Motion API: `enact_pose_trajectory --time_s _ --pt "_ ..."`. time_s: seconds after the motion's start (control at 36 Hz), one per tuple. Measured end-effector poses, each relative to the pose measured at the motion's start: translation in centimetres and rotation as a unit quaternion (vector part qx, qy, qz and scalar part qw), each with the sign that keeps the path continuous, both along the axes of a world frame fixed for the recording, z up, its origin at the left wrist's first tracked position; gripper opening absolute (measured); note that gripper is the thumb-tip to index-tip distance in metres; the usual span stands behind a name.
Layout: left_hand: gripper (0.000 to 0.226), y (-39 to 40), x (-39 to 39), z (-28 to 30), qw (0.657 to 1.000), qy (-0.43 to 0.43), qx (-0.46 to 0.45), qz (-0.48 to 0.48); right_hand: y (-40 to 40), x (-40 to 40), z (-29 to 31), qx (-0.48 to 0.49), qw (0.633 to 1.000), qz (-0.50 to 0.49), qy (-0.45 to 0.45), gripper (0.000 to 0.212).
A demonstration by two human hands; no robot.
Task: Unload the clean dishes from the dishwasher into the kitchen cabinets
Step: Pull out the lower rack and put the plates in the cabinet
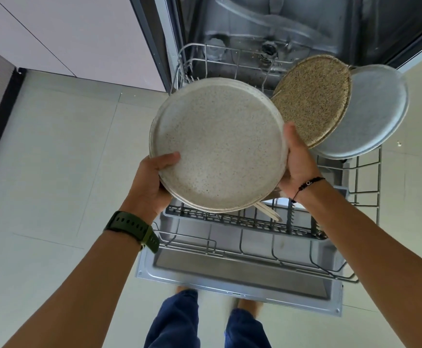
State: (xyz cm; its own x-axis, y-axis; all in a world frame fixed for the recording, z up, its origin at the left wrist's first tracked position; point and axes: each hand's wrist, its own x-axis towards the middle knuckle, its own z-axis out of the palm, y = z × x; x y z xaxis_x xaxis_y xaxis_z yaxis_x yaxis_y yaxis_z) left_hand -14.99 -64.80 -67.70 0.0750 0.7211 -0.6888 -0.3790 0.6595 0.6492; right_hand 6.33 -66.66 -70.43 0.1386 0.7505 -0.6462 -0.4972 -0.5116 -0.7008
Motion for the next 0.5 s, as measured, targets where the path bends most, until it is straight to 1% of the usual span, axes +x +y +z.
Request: enact_pose_trajectory --time_s 0.03,0.06,0.11,0.17,0.19,0.25,0.28,0.33,0.39,0.44,0.5 --pt "0.025 -0.1 0.0 -0.2 1.0 -0.001 -0.004 0.011 0.2 0.3 0.2 0.006 1.0 -0.007 -0.012 0.052" --pt "0.024 -0.2 0.0 -0.3 1.0 -0.002 -0.008 0.018 0.6 0.7 0.1 -0.003 0.998 -0.027 -0.048 0.056" --pt "0.024 -0.5 0.0 -0.5 1.0 -0.011 -0.013 0.026 1.7 2.0 -0.6 -0.062 0.98 -0.079 -0.171 0.054" --pt "0.024 -0.6 0.1 -0.6 0.999 -0.016 -0.016 0.032 2.6 3.8 -1.9 -0.118 0.937 -0.121 -0.305 0.051" --pt "0.024 -0.6 0.1 -0.7 0.999 -0.017 -0.015 0.033 3.0 4.7 -2.4 -0.135 0.913 -0.124 -0.364 0.048" --pt "0.024 -0.6 0.2 -0.9 0.999 -0.017 -0.011 0.029 3.6 6.0 -3.0 -0.15 0.873 -0.113 -0.449 0.041" --pt "0.024 -0.5 0.3 -0.9 0.999 -0.015 -0.009 0.026 3.9 6.3 -3.1 -0.152 0.861 -0.106 -0.473 0.041" --pt "0.024 -0.4 0.4 -1.1 1.0 -0.011 -0.008 0.023 4.5 6.7 -3.2 -0.143 0.837 -0.1 -0.519 0.051" --pt "0.024 -0.3 0.6 -1.2 1.0 -0.011 -0.01 0.023 5.1 7.1 -3.2 -0.133 0.811 -0.116 -0.558 0.054" --pt "0.024 -0.2 0.7 -1.4 1.0 -0.01 -0.015 0.025 5.9 7.7 -3.2 -0.148 0.808 -0.143 -0.552 0.054" --pt "0.024 -0.2 0.8 -1.6 0.999 -0.008 -0.019 0.027 6.6 8.5 -3.4 -0.197 0.814 -0.124 -0.531 0.056"
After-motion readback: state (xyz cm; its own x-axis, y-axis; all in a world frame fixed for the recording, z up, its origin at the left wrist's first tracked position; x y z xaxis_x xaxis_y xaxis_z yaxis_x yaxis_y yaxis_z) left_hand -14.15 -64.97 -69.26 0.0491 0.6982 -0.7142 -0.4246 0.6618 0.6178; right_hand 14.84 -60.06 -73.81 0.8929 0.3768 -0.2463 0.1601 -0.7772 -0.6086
